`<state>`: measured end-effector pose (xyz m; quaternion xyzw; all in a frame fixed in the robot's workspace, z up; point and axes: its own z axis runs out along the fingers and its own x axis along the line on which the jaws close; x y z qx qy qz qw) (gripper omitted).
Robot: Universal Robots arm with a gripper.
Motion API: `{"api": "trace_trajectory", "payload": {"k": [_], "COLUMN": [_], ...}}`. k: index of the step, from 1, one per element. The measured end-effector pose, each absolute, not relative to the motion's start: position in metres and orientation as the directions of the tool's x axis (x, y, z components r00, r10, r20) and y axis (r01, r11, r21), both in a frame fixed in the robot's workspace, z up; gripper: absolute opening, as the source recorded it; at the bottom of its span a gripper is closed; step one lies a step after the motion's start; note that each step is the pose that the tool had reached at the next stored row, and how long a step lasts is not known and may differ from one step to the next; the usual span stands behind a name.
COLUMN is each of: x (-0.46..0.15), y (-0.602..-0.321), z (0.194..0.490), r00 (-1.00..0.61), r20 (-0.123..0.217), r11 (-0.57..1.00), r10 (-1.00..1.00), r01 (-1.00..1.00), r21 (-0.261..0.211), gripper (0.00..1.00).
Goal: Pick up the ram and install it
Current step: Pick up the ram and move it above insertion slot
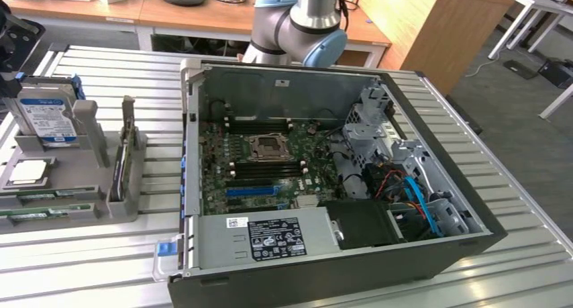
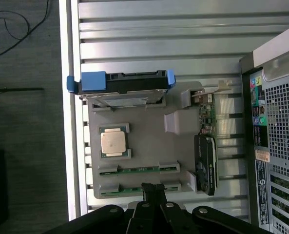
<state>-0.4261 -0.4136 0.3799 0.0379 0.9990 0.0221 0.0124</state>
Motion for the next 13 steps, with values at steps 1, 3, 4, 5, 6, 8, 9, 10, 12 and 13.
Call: {"api": "trace_trajectory", "payload": {"k": [1, 3, 4, 5, 6, 8, 9, 10, 12, 13], "x": [-0.4261, -0.426, -0.4261, -0.4261, -0.4261, -0.4261, -0.4261, -0.4261, -0.4261, -0.4261], "y": [-0.4136, -0.4136, -0.4136, -0.4136, -0.4136, -0.4136, -0.4136, -0.4136, -0.4136, -0.4136], "z": [0.3799, 0.38, 0.38, 0.38, 0.38, 0.3799, 0.3799, 0.3799, 0.3798, 0.3798], "r00": [-0.997, -0.997, -0.997, -0.997, -0.997, -0.997, -0.997, -0.998, -0.998, -0.999], "r20": [-0.023, -0.023, -0.023, -0.023, -0.023, -0.023, -0.023, -0.023, -0.023, -0.023], "r11": [0.996, 0.996, 0.996, 0.996, 0.996, 0.997, 0.997, 0.997, 0.998, 0.998], "r10": [0.076, 0.076, 0.076, 0.076, 0.076, 0.071, 0.067, 0.062, 0.05, 0.043], "r01": [0.075, 0.075, 0.075, 0.075, 0.075, 0.07, 0.066, 0.061, 0.049, 0.042], "r21": [0.045, 0.045, 0.045, 0.045, 0.045, 0.045, 0.045, 0.045, 0.045, 0.045], "gripper": [0.11, 0.11, 0.11, 0.11, 0.11, 0.11, 0.11, 0.11, 0.11, 0.11]}}
